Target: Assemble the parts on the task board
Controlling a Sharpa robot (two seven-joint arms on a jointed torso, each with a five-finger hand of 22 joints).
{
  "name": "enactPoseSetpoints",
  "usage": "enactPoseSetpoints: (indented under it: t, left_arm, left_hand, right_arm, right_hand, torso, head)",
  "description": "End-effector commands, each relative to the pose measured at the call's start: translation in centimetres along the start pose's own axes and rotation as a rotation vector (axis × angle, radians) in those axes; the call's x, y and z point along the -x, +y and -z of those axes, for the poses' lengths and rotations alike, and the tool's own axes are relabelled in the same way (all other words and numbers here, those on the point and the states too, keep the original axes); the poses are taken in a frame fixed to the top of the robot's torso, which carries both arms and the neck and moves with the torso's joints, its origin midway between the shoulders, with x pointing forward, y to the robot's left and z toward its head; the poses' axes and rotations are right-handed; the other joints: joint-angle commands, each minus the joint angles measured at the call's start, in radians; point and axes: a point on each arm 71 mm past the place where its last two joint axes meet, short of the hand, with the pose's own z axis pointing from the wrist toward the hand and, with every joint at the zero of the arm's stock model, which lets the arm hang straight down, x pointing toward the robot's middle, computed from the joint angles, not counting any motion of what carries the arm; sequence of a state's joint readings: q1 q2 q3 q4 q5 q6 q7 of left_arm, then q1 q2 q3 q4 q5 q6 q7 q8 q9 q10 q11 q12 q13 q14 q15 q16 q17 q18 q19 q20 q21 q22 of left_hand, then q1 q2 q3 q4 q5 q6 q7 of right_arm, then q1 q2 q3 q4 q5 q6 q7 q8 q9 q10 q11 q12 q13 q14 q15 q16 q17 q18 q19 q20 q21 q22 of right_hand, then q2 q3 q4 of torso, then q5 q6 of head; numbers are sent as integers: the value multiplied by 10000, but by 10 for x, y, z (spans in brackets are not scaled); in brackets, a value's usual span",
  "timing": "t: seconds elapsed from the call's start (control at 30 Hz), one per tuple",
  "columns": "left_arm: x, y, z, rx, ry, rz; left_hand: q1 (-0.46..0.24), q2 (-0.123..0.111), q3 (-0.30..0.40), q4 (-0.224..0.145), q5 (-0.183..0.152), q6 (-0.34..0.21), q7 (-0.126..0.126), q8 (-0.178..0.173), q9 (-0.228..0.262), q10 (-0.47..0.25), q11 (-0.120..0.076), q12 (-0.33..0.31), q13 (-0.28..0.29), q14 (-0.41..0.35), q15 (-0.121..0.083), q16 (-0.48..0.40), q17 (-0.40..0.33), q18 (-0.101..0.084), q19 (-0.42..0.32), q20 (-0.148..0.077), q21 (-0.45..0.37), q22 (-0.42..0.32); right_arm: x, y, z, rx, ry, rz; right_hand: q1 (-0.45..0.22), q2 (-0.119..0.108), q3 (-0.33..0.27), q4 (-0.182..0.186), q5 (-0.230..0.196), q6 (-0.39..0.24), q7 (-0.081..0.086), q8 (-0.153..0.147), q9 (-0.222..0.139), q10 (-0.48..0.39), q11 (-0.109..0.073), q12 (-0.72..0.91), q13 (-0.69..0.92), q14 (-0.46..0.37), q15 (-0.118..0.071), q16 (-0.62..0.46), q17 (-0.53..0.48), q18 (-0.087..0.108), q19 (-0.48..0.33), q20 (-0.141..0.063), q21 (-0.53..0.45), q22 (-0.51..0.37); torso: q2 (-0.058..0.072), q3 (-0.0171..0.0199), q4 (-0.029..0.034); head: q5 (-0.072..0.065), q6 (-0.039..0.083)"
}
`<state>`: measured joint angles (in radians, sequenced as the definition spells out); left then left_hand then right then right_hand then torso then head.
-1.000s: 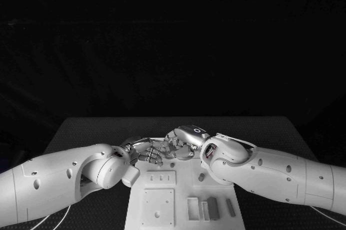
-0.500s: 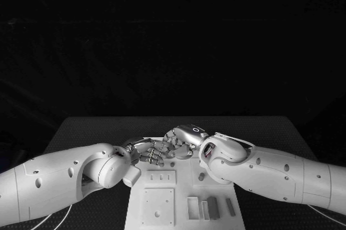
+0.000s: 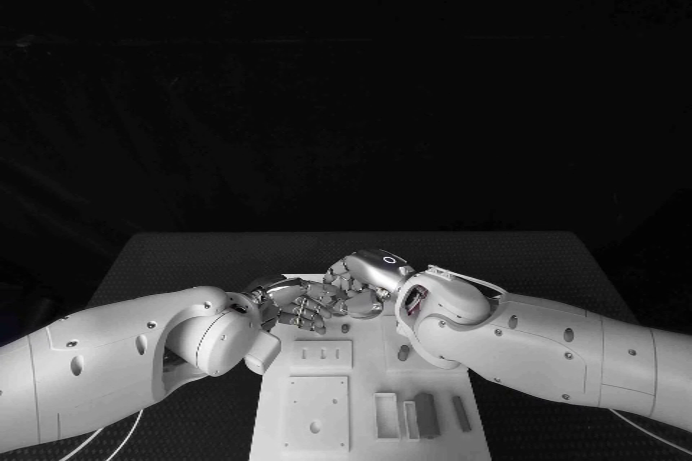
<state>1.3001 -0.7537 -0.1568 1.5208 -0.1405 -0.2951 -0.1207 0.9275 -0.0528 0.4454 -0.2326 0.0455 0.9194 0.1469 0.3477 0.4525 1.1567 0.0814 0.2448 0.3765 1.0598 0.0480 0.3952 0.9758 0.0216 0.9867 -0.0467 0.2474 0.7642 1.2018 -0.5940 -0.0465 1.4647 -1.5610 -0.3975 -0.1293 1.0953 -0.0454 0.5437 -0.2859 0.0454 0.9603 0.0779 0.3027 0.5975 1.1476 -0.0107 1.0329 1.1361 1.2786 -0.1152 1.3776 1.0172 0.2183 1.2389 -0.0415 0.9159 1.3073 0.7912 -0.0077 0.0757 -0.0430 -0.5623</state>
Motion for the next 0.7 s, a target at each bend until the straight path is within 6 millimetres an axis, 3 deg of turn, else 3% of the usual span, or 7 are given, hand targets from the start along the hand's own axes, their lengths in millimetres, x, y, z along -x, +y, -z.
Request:
enactPoseSetpoints:
  t: [0.03, 0.47, 0.7]
  left_arm:
    - [-7, -5, 0, -276, 307, -11]
    - [-5, -5, 0, -290, 133, -220]
    - [-3, -5, 1, -299, 34, -215]
  left_hand:
    - [64, 204, 19, -114, 36, 148, -33, 78, 29, 151, -36, 92, 120, 106, -33, 100, 46, 98, 94, -32, 69, 62]
    - [305, 719, -9, -538, 35, 673, -277, 284, 136, 507, -238, 283, 539, 416, -236, 441, 189, 48, 229, -206, 213, 290]
    - [501, 883, 97, -552, 35, 775, -328, 308, 167, 591, -285, 309, 662, 488, -287, 524, 216, 24, 291, -264, 256, 355]
  right_arm:
    - [-5, 1, 0, 47, 291, -8]
    - [-6, 0, -1, -3, 399, -12]
    - [-7, -1, -1, -15, 444, -6]
  right_hand:
    - [-58, 29, -15, 31, 47, 259, 208, 65, 17, 46, -24, 14, -11, 8, -41, 22, -5, 435, 17, -60, 31, 149]
    - [-89, 17, -25, 42, 47, 268, 205, 60, 25, 48, -27, 12, -15, 1, -44, 8, -28, 435, 21, -59, 21, 145]
    - [-94, 19, -24, 43, 47, 274, 203, 60, 29, 49, -28, 11, -16, 7, -45, 9, -19, 435, 22, -59, 18, 144]
  torso:
    - [-2, 2, -4]
    - [-2, 8, -6]
    - [-2, 10, -11]
  head:
    - [7, -11]
    - [5, -22]
    - [5, -20]
